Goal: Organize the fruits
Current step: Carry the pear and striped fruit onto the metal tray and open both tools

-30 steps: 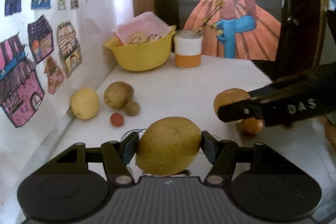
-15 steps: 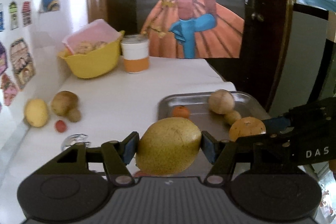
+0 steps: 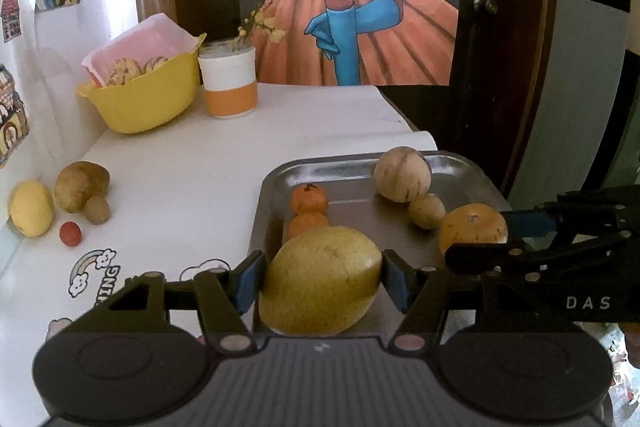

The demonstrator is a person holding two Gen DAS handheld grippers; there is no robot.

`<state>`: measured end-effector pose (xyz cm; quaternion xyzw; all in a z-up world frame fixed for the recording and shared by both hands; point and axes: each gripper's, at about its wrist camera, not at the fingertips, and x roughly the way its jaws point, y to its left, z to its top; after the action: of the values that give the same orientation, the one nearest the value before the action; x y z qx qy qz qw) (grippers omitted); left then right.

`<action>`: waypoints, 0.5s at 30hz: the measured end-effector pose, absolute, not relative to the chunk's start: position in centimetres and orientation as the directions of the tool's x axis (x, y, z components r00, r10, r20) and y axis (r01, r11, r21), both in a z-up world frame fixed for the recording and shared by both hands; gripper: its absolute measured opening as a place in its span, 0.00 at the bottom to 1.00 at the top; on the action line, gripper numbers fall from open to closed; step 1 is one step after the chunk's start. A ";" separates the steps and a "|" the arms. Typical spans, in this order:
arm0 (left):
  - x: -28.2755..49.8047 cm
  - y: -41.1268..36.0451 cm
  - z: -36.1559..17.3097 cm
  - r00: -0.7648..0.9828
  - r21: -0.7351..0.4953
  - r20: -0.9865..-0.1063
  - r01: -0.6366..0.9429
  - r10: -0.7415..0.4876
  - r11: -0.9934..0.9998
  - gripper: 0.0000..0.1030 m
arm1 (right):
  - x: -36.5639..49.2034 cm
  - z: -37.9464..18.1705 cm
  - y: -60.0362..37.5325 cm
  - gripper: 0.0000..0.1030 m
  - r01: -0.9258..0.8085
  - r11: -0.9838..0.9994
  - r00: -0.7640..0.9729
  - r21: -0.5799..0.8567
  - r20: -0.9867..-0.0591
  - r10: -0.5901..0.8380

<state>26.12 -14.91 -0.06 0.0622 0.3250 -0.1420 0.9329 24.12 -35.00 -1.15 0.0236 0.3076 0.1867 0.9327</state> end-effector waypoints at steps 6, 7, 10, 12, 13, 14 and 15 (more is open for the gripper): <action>26.3 -15.0 -0.2 0.747 0.023 -0.627 0.302 -0.222 0.953 0.64 | 23.9 -1.4 -34.5 0.45 -0.338 0.932 0.760 0.129 -0.546 0.352; 26.4 -15.0 -0.2 0.746 0.022 -0.628 0.302 -0.222 0.953 0.64 | 23.8 -1.4 -34.5 0.46 -0.338 0.933 0.763 0.127 -0.544 0.350; 26.4 -15.0 -0.2 0.744 0.022 -0.630 0.304 -0.223 0.952 0.64 | 23.6 -1.5 -34.3 0.47 -0.334 0.935 0.769 0.118 -0.540 0.343; 26.4 -15.0 -0.2 0.743 0.021 -0.631 0.305 -0.224 0.952 0.65 | 23.5 -1.5 -34.1 0.48 -0.332 0.937 0.772 0.112 -0.539 0.338; 26.4 -14.9 -0.2 0.742 0.019 -0.632 0.304 -0.224 0.953 0.65 | 23.3 -1.5 -34.1 0.49 -0.331 0.937 0.774 0.107 -0.538 0.335; 26.4 -14.9 -0.2 0.741 0.015 -0.633 0.303 -0.226 0.953 0.65 | 23.2 -1.5 -34.0 0.51 -0.329 0.939 0.776 0.104 -0.537 0.331; 26.3 -14.9 -0.1 0.741 0.011 -0.632 0.301 -0.227 0.953 0.65 | 23.1 -1.5 -33.9 0.55 -0.326 0.940 0.778 0.102 -0.536 0.328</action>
<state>26.32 -14.89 -0.12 0.0563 0.3310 -0.1418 0.9312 23.09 -33.94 -1.53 0.0015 0.2845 0.1734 0.9429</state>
